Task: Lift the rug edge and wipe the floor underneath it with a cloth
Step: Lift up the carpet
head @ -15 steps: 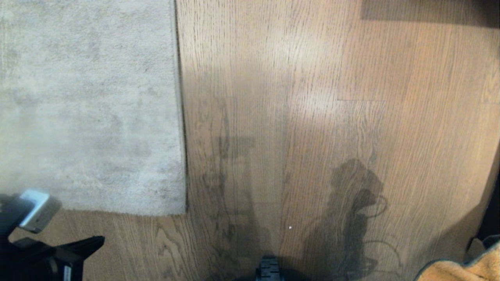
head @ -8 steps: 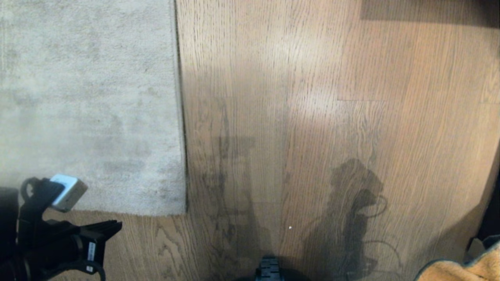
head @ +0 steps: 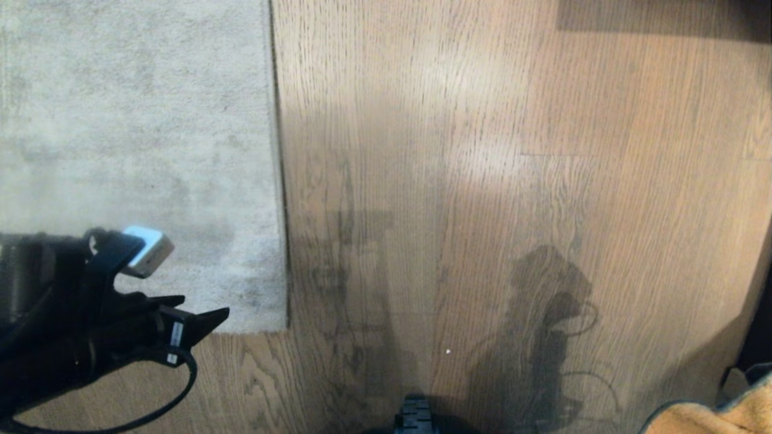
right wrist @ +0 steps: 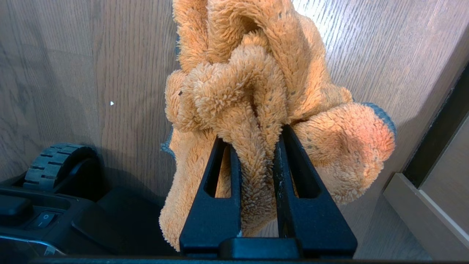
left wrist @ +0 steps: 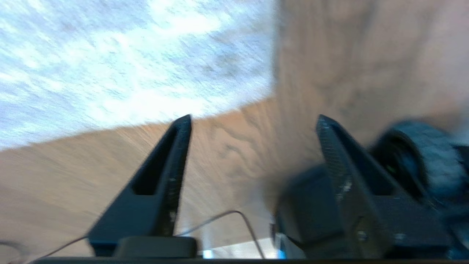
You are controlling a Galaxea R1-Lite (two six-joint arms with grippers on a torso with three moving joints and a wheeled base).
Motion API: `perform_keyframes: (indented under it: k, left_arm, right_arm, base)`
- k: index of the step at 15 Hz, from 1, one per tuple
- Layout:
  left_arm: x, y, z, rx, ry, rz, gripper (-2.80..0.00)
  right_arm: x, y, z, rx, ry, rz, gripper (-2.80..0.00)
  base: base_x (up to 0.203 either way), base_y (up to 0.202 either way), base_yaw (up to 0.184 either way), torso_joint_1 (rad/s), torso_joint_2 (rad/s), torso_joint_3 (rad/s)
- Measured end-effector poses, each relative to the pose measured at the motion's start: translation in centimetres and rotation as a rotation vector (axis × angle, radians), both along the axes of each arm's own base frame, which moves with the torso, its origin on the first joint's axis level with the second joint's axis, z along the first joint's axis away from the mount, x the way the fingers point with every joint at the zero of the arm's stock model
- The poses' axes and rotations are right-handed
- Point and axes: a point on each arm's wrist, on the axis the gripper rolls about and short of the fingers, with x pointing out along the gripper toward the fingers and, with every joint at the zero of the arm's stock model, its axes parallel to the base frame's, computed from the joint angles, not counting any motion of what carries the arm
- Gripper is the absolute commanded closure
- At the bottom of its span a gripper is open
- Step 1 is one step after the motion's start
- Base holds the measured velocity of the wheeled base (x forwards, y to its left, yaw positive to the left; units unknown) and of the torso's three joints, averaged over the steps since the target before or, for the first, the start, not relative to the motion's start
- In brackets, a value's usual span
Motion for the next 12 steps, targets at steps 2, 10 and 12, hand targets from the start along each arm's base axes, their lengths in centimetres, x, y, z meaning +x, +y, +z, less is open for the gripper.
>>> perform_keyframes:
  k: [2,10,12]
  left_arm:
    - [1.0,-0.1,0.0,0.037,0.009,0.042,-2.80]
    - [4.1,-2.8,-0.4,0.189,0.089,0.103,-2.80]
    - [5.1,-3.8,-0.3,0.224,0.128,0.089,-2.80]
  right_arm:
    - [0.0,0.0,0.0,0.001,0.000,0.000,0.00]
    - [0.0,0.0,0.0,0.000,0.000,0.000,0.00]
    - [0.0,0.0,0.0,0.000,0.000,0.000,0.00]
  base:
    - [0.000,0.000,0.000,0.000,0.00,0.000]
    - [0.000,0.000,0.000,0.000,0.00,0.000]
    - [0.000,0.000,0.000,0.000,0.00,0.000]
